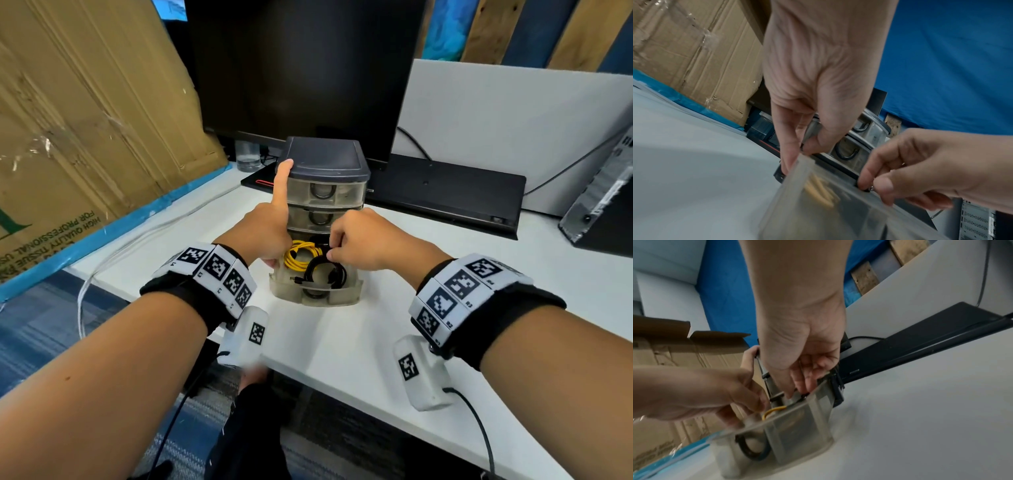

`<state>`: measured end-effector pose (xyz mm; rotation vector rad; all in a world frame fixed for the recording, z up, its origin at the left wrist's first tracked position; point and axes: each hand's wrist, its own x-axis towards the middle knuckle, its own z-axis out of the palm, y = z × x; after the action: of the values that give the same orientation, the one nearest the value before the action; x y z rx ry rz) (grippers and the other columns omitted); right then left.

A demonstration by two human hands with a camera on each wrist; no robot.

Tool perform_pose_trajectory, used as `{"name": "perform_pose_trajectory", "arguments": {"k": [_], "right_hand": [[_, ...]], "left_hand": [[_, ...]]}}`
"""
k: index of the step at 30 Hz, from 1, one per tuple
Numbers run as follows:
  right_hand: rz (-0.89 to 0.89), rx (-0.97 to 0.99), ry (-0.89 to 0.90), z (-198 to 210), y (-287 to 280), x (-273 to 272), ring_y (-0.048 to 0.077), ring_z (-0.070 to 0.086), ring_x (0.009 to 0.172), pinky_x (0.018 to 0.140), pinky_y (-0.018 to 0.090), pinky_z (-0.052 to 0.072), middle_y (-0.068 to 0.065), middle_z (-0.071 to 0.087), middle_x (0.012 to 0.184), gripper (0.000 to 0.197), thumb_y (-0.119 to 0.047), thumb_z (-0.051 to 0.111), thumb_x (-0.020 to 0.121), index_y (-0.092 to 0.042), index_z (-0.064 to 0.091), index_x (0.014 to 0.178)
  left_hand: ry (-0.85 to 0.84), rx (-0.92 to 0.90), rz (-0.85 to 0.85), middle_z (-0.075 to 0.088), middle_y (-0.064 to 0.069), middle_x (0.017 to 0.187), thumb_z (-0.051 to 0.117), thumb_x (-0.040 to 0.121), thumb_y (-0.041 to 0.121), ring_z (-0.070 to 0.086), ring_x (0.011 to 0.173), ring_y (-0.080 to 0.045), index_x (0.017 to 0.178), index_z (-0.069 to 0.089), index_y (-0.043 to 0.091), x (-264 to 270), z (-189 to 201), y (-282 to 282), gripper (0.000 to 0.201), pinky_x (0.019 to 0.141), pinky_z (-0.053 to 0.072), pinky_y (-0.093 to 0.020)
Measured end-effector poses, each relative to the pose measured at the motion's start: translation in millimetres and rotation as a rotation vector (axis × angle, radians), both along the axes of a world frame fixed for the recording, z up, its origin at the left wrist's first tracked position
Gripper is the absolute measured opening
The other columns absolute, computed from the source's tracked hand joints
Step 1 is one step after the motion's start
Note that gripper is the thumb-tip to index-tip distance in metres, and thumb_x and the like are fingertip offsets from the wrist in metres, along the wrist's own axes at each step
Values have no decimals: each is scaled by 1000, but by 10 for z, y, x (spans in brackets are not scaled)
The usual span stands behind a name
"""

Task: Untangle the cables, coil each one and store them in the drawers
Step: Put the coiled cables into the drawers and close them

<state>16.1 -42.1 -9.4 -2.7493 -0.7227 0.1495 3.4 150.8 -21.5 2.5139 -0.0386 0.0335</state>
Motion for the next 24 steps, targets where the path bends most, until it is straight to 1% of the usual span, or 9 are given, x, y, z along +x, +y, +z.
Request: {"name": "perform_pose_trajectory", "arguments": {"k": [3, 6, 8, 10, 15, 18, 21, 22, 24], "right_hand": [[96, 54, 51, 106, -80, -88, 15, 61, 88, 72, 29, 51, -7, 64, 90, 22, -40, 79, 85, -24, 73, 98], [212, -122, 115, 107, -167, -179, 14, 54, 100, 83, 32, 50, -9, 54, 108, 46, -53, 83, 75, -33, 67, 113], [205, -141, 105, 70, -204, -212, 16, 51, 102, 85, 35, 49, -10, 49, 109, 45, -48, 86, 73, -34, 63, 109], [166, -80, 81, 53, -241, -206, 17, 51, 100, 82, 37, 50, -10, 50, 106, 41, -43, 88, 71, -31, 60, 98], [48, -40, 38, 0, -278, -189, 16, 49, 87, 67, 32, 45, -6, 48, 99, 48, -49, 88, 69, -23, 52, 85], [-62, 12, -21, -28, -236, -143, 14, 46, 80, 64, 30, 41, -6, 46, 93, 46, -49, 86, 73, -21, 49, 78], [-213, 85, -32, -46, -212, -40, 17, 51, 76, 56, 27, 36, -3, 49, 82, 44, -44, 84, 79, -19, 48, 73], [-257, 144, 2, -61, -211, 3, 17, 52, 76, 54, 26, 35, -3, 51, 82, 43, -42, 85, 78, -19, 49, 78], [-324, 335, 124, -103, -211, 88, 17, 55, 86, 56, 25, 39, -4, 52, 93, 55, -34, 90, 75, -16, 49, 107]], "left_hand": [[4, 49, -8, 68, -17, 95, 73, 88, -1, 73, 73, -29, 130, -42, 65, 14, 8, 29, 139, 58, 65, -43], [15, 135, -1, 59, -18, 120, 70, 91, 9, 69, 81, -30, 141, -30, 61, 11, 114, 87, 123, 70, 64, -46], [-43, 223, 43, 41, -20, 137, 66, 92, 12, 64, 87, -33, 151, -4, 50, 9, 268, 104, 99, 83, 59, -50], [-168, 267, 60, 34, -15, 139, 62, 95, 17, 61, 96, -35, 149, 21, 34, 39, 429, 92, 70, 88, 54, -49], [-316, 290, -103, 40, -5, 154, 47, 103, 26, 39, 141, -27, 152, 42, 26, 132, 558, -17, 49, 114, 36, -42], [-375, 201, -94, 53, -2, 146, 45, 103, 22, 49, 131, -25, 140, 53, 23, 159, 495, -71, 37, 108, 43, -41], [-409, 232, -68, 56, -1, 139, 45, 103, 27, 51, 123, -26, 133, 52, 25, 180, 439, -112, 31, 101, 48, -46], [-413, 240, -59, 56, -2, 137, 44, 103, 29, 51, 121, -26, 132, 52, 25, 187, 430, -121, 30, 99, 49, -47], [-428, 255, -41, 57, -3, 133, 43, 103, 32, 52, 118, -27, 131, 51, 25, 206, 420, -140, 30, 96, 50, -47]]}}
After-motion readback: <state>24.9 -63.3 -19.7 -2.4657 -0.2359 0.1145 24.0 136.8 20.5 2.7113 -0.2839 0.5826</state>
